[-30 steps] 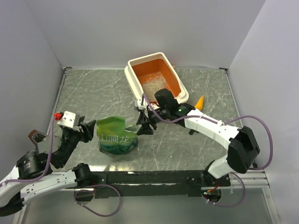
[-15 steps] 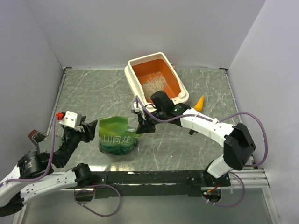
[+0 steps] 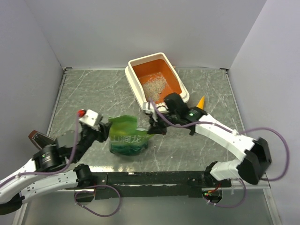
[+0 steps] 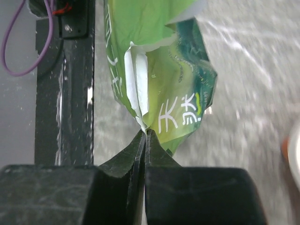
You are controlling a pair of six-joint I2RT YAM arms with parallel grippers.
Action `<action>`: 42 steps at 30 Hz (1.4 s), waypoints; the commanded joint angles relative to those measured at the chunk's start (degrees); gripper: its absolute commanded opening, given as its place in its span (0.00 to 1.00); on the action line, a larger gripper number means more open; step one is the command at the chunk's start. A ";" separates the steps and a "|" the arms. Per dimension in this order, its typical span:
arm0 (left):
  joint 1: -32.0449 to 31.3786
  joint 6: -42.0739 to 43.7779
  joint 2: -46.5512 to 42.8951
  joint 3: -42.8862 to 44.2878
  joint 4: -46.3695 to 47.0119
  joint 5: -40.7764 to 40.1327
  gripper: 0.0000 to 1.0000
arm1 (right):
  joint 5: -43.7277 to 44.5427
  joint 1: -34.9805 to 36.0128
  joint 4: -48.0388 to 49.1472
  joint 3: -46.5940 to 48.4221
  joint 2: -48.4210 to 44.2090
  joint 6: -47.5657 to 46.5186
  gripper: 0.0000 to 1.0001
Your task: Fill the litter box with clean litter
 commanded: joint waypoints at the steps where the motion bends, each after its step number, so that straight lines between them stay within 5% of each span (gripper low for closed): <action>1: 0.13 -0.38 5.85 -1.55 8.21 7.83 0.53 | 0.15 -4.67 -4.65 -2.42 -11.65 2.17 0.00; 11: 0.48 -7.31 10.96 -9.80 24.64 21.90 0.68 | 3.75 -7.23 -8.09 -10.68 -24.66 6.56 0.00; 17: 2.33 -13.99 6.22 -18.33 32.11 24.54 0.72 | 3.40 -7.14 -6.95 -13.58 -29.41 9.11 0.00; 31: 13.92 -22.43 7.08 -27.22 48.73 44.40 0.70 | 1.46 -6.79 -5.10 -15.52 -30.21 11.22 0.00; 37: 19.81 -25.16 10.77 -27.75 53.48 54.68 0.58 | 1.29 -6.61 -4.92 -15.87 -30.30 11.75 0.00; 42: 22.10 -26.13 15.78 -25.73 53.40 62.41 0.25 | 0.67 -6.52 -4.75 -15.96 -29.59 12.01 0.00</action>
